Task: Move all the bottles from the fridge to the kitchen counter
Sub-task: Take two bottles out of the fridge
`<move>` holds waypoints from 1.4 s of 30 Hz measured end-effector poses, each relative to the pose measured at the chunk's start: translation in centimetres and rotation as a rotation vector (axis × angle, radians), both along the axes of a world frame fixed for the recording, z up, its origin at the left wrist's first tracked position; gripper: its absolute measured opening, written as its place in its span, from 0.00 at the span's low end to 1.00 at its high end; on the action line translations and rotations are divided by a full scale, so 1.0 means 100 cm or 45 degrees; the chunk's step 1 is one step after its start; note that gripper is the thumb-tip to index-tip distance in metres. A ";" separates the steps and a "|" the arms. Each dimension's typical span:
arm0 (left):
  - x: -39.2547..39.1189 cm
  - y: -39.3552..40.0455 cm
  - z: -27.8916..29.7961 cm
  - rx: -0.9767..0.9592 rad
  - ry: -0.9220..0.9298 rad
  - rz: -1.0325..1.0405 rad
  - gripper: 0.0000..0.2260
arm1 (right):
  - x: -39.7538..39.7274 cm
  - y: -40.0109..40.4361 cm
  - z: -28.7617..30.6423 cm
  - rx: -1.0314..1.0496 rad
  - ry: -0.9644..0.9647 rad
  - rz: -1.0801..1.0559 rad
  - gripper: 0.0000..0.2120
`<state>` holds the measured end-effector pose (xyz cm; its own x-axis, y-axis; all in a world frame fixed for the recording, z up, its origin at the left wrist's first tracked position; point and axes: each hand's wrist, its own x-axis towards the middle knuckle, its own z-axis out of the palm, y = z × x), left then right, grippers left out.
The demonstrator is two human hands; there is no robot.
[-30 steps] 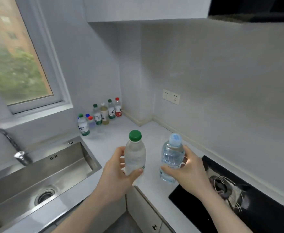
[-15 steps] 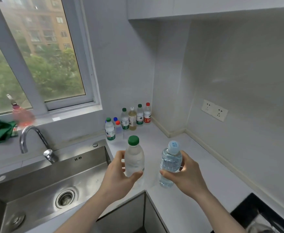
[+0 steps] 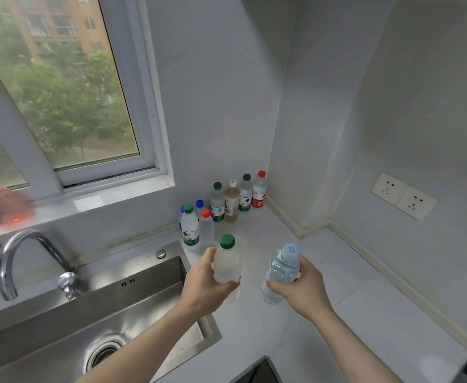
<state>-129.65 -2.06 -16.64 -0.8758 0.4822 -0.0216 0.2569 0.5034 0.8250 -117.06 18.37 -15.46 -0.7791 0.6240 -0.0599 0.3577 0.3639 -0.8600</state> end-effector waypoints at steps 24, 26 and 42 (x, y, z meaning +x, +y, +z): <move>-0.145 0.114 -0.088 -0.399 -0.173 0.258 0.31 | -0.199 0.100 -0.106 0.042 -0.349 0.052 0.21; -0.153 0.123 -0.092 -0.404 -0.188 0.255 0.32 | -0.211 0.104 -0.109 0.043 -0.357 0.054 0.21; -0.199 0.165 -0.117 -0.360 -0.264 0.299 0.32 | -0.265 0.110 -0.137 -0.086 -0.366 0.007 0.27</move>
<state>-149.59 14.42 -28.36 -0.9243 0.2201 -0.3119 -0.0487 0.7424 0.6682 -143.55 29.38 -29.13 -0.7275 0.6069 -0.3200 0.5882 0.3116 -0.7463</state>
